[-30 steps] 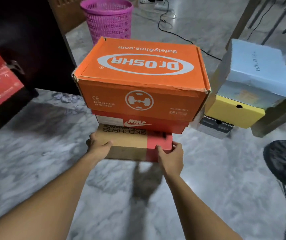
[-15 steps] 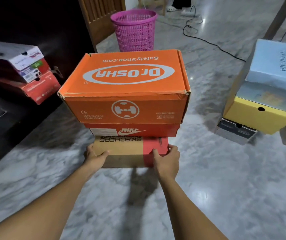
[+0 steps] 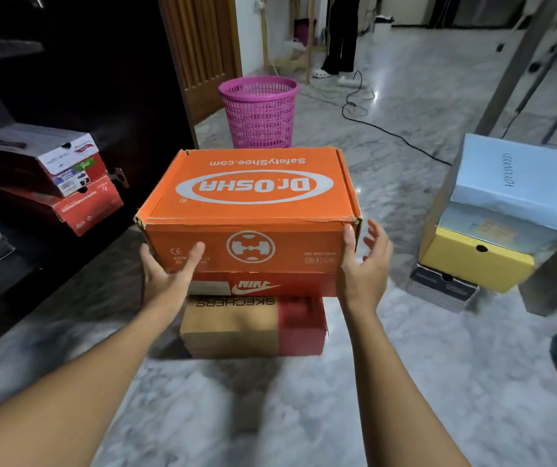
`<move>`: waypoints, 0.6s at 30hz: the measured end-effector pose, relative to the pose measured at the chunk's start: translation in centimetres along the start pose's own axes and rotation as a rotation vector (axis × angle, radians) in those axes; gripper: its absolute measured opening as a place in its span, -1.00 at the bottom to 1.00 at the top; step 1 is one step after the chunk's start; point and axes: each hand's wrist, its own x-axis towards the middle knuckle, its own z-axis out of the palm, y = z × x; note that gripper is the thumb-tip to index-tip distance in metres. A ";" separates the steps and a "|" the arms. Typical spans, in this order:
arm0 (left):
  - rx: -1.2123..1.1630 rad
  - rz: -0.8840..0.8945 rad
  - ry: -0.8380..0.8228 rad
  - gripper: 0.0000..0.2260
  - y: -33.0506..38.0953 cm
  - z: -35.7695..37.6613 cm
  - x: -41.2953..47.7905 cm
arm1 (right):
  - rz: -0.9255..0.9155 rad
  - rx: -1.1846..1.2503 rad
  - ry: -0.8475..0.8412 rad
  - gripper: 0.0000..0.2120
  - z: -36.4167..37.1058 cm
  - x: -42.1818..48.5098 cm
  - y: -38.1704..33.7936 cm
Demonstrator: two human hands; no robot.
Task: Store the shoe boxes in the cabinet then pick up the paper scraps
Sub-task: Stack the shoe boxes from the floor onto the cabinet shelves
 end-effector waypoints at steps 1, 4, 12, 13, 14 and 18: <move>-0.041 0.005 0.014 0.04 0.7 -0.1 0.3 | -0.023 -0.037 -0.073 -0.43 0.0 0.6 -0.5; -0.234 -0.029 -0.014 -0.14 2.6 -0.5 1.7 | 0.013 -0.047 -0.244 -0.32 0.0 2.1 -1.7; -0.375 -0.250 -0.158 -0.42 3.7 -1.0 4.1 | 0.135 0.054 -0.406 -0.30 0.3 3.5 -2.1; -0.394 -0.255 -0.159 -0.46 3.6 -1.0 4.1 | 0.123 0.049 -0.401 -0.35 0.5 3.5 -2.2; -0.407 -0.263 -0.156 -0.50 3.7 -1.0 4.0 | 0.109 0.045 -0.400 -0.44 0.5 3.5 -2.7; -0.476 -0.284 -0.102 -0.52 4.0 -1.7 2.9 | 0.059 0.026 -0.457 -0.50 0.9 5.1 -5.8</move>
